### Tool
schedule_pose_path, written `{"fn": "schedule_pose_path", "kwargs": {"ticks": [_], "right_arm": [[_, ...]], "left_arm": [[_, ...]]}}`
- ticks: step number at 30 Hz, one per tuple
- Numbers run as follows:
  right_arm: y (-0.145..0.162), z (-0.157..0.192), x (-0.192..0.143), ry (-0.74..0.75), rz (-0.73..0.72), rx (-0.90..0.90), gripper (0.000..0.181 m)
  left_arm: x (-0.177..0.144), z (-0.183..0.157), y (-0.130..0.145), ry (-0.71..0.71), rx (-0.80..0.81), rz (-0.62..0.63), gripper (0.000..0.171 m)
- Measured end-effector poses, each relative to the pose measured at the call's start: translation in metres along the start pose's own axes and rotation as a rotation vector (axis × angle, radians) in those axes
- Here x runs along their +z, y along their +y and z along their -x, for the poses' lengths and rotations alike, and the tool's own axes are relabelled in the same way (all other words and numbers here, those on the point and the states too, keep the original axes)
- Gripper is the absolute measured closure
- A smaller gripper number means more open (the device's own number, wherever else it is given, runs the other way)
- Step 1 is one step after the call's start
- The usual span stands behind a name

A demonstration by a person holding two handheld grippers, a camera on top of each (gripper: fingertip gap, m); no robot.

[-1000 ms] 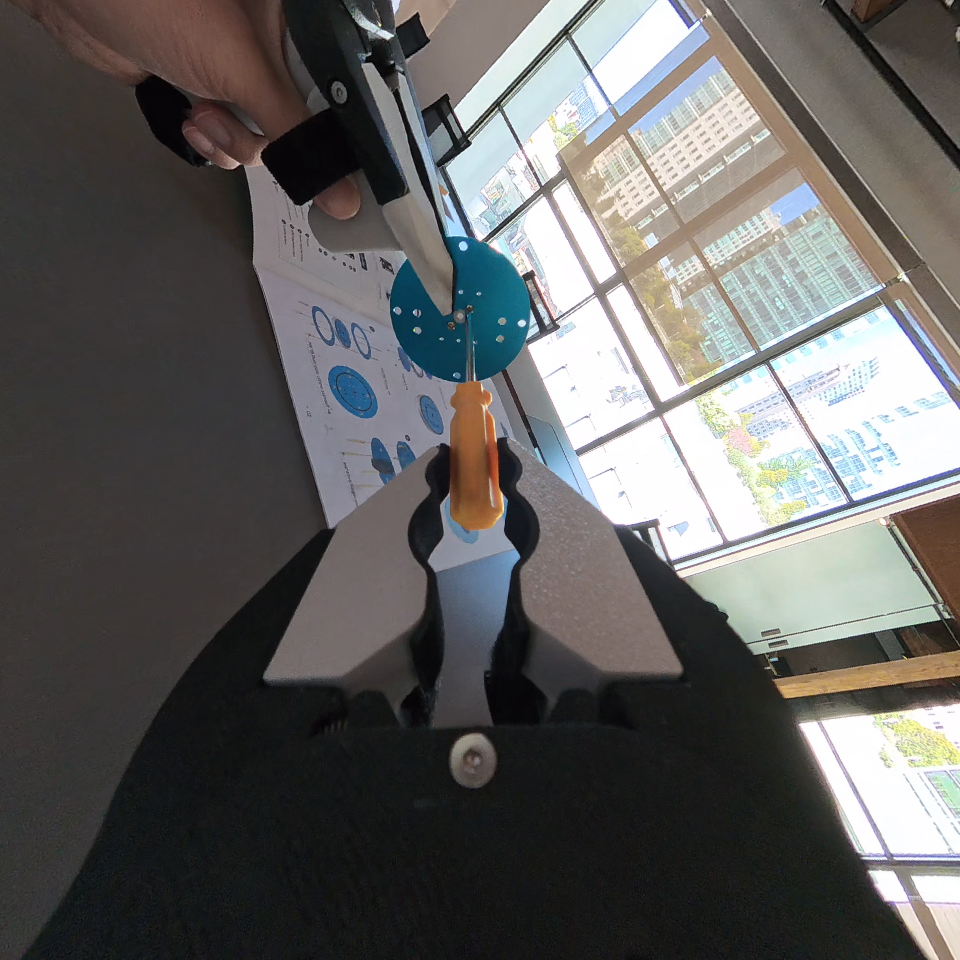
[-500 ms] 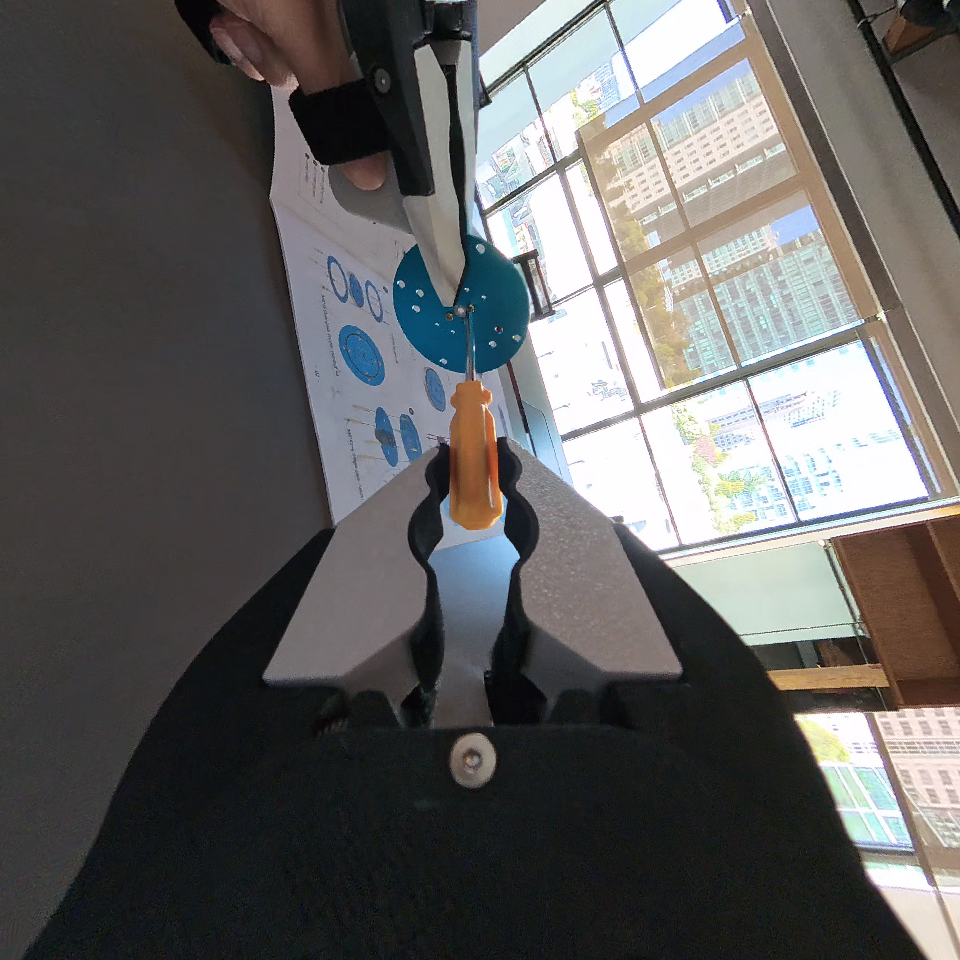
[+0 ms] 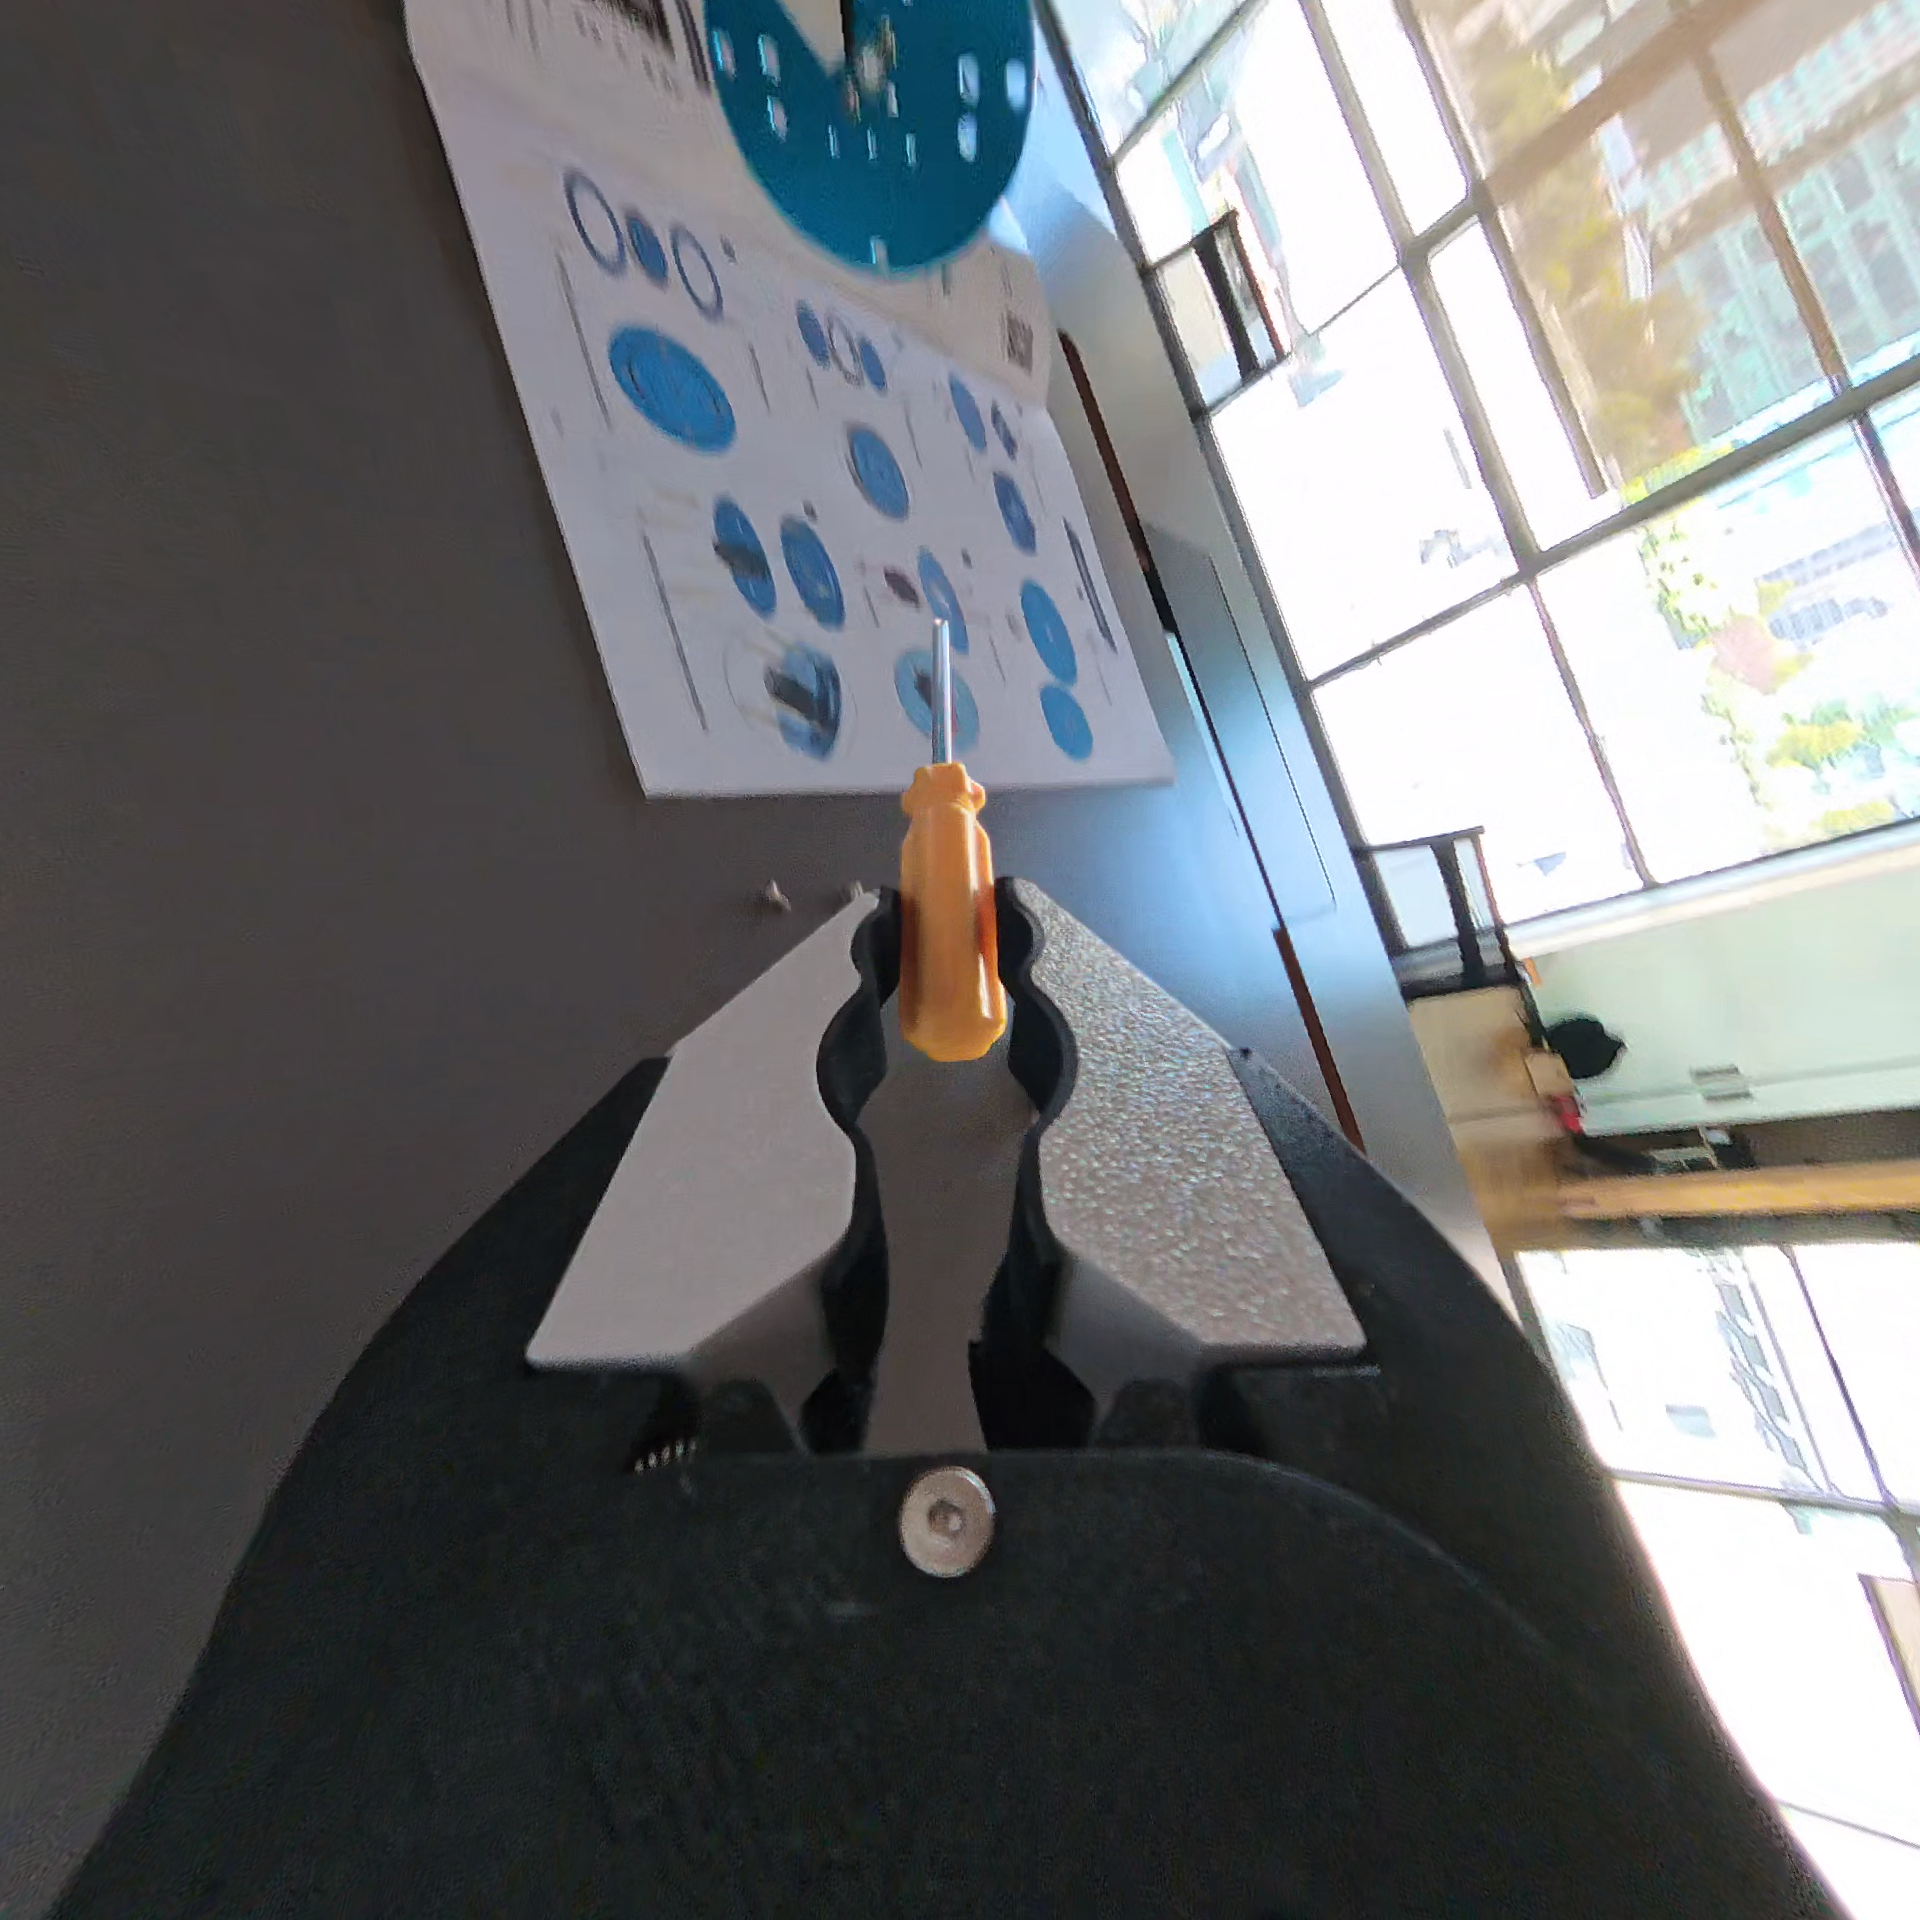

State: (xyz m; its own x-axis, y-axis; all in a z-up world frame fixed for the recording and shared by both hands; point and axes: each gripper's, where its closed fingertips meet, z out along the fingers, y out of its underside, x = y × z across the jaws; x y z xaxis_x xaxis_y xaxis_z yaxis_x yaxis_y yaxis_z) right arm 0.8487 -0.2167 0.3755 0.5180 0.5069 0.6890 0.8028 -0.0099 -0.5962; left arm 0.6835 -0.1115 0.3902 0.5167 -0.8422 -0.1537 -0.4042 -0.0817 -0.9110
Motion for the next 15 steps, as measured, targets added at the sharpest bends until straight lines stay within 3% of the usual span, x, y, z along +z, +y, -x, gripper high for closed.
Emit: {"fn": "schedule_pose_path", "kwargs": {"ticks": [6, 15], "right_arm": [[0.061, 0.0, -0.008, 0.073, 0.232, -0.074, 0.164], [0.078, -0.035, -0.033, 0.215, 0.263, -0.026, 0.165]], "left_arm": [[-0.007, 0.005, -0.008, -0.007, -0.023, -0.03, 0.17], [-0.002, 0.0, -0.003, 0.018, -0.03, -0.011, 0.17]]}}
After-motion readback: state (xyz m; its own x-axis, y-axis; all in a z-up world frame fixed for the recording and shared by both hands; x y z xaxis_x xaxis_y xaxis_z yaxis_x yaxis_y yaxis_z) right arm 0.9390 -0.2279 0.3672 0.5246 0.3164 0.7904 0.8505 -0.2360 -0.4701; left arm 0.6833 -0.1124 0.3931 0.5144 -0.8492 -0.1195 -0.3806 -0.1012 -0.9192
